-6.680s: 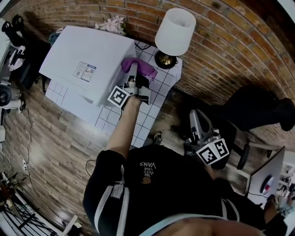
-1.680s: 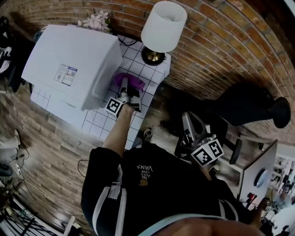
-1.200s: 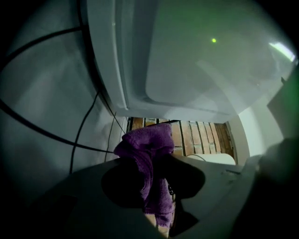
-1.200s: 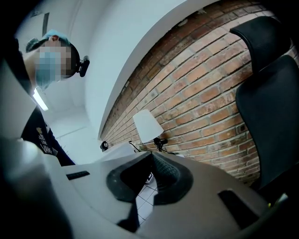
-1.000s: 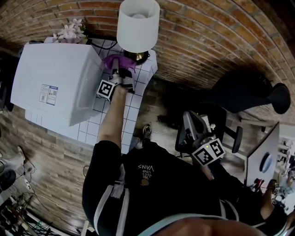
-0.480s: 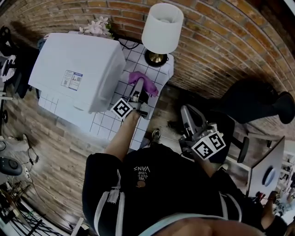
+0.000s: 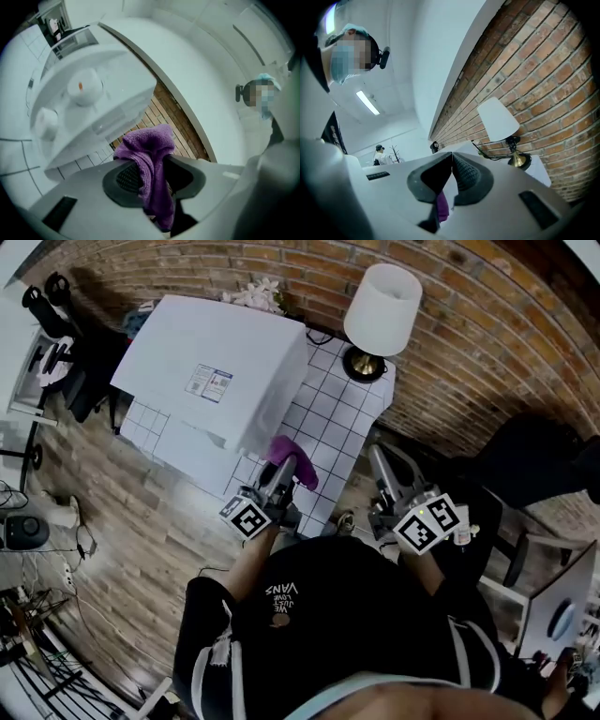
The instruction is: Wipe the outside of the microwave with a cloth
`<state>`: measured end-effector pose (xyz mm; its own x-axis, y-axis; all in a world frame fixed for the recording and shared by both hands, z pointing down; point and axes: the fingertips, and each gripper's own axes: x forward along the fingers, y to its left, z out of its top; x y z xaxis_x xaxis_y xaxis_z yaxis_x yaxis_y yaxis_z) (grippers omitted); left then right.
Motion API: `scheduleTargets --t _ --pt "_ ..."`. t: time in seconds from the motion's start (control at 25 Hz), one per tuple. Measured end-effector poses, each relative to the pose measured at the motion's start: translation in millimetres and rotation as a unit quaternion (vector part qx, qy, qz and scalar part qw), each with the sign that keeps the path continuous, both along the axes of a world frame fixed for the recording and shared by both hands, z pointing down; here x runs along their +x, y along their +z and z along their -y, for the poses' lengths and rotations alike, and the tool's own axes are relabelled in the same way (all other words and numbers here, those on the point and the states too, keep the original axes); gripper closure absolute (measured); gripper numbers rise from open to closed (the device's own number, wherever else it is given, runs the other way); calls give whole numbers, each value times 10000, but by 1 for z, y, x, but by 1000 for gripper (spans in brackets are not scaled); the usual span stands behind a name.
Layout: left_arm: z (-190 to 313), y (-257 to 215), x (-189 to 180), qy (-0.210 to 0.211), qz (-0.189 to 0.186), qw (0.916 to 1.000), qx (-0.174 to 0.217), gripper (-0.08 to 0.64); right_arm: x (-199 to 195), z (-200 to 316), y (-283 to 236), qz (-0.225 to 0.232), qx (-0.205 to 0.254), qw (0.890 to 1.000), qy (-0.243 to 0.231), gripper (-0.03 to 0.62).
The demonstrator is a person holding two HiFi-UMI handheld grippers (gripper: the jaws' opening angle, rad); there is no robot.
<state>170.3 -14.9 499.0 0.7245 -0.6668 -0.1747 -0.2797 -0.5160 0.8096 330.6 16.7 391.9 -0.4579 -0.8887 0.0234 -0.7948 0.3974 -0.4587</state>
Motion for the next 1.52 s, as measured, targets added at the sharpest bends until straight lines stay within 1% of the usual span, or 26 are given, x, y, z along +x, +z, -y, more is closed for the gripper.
scheduleTargets --t 0.16,0.28,0.4,0.6,0.76,0.8,0.92,0.96,1.0,1.04,1.16,1.36,1.44,1.52 --pt "-10 -15 -56 -336 438 9982 222 428 -32 2 -4 41 59 9999 -121 592" --pt "-17 -29 -89 -459 864 9940 495 428 -54 4 -6 31 85 9998 -197 592" --pt "-22 -43 -116 -509 1371 9859 809 428 -73 6 -10 19 130 9997 -224 592" --pt "-17 -63 -152 -554 2036 9703 1183 428 -96 11 -13 -39 206 9997 -161 592" --pt "-5 -76 -176 -590 2350 9596 1433 428 -111 15 -9 -85 249 9997 -19 592" --pt "-2 -80 -182 -631 2461 9549 1534 428 -114 16 -7 -104 247 9996 16 592" --pt "7 -87 -193 -707 2980 9334 1868 428 -123 18 1 -197 218 9995 148 592" --pt "10 -88 -196 -713 3099 9280 1943 428 -124 18 3 -243 211 9993 212 592" --pt "12 -89 -197 -711 3159 9249 1994 428 -125 19 5 -295 205 9990 281 592" --pt "14 -89 -199 -702 3176 9237 2024 428 -126 19 7 -344 199 9986 351 592" --pt "18 -90 -200 -655 3154 9239 2063 428 -126 20 12 -454 162 9975 520 593" --pt "21 -87 -201 -633 3203 9203 2156 430 -126 18 22 -633 63 9954 713 592" --pt "22 -86 -204 -655 3215 9188 2195 430 -125 18 25 -630 33 9950 771 593" --pt "22 -86 -206 -692 3213 9191 2173 430 -124 17 27 -592 22 9948 834 594"
